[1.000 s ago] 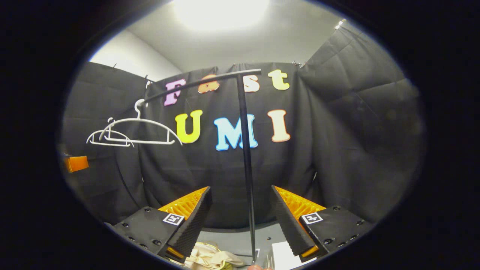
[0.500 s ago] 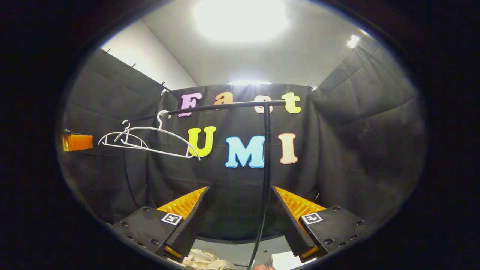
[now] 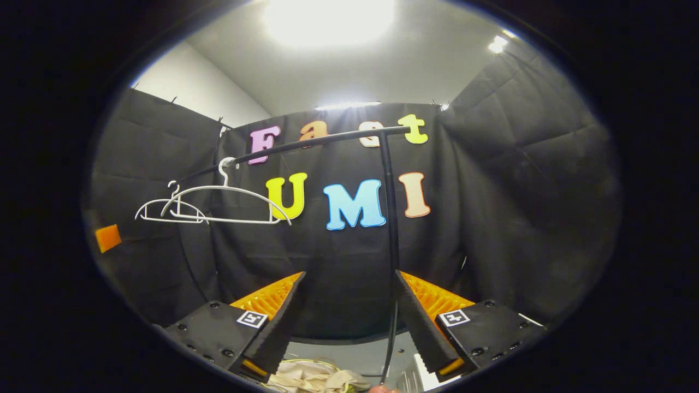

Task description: Grasp the clothes on the hanger with both hands and then place them into the laundry hamper below.

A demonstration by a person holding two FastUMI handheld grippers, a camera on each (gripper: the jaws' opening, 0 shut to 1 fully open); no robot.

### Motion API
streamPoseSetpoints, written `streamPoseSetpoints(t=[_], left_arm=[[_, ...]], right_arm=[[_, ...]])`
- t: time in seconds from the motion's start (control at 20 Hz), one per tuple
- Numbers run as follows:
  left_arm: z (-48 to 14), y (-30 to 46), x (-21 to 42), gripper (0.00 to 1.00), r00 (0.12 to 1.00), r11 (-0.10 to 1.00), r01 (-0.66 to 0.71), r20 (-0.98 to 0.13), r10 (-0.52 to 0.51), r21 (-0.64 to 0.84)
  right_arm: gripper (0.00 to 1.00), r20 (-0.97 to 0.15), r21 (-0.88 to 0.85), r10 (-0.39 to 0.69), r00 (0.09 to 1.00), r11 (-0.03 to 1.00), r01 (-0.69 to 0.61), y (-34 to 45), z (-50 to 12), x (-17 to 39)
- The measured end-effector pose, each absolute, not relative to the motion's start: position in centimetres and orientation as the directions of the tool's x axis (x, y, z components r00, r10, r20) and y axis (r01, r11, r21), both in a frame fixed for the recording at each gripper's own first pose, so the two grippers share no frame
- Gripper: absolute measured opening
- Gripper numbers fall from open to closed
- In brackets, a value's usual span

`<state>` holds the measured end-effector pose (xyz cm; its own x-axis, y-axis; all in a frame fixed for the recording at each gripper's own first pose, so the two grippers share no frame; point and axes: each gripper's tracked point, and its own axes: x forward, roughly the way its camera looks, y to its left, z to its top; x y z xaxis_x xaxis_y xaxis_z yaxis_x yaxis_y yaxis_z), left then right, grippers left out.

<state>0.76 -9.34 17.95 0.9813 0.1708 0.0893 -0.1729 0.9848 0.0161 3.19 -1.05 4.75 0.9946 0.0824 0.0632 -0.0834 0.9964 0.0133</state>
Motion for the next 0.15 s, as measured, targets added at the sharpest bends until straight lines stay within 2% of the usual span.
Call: streamPoseSetpoints(t=[0.15], left_arm=[[17.7, -7.5, 0.2, 0.96, 0.973, 0.979, -0.206, 0.101, 0.205, -0.005]], right_arm=[[0.92, 0.067, 0.046, 0.048, 0.997, 0.998, -0.051, -1.2, 4.9, 3.3]])
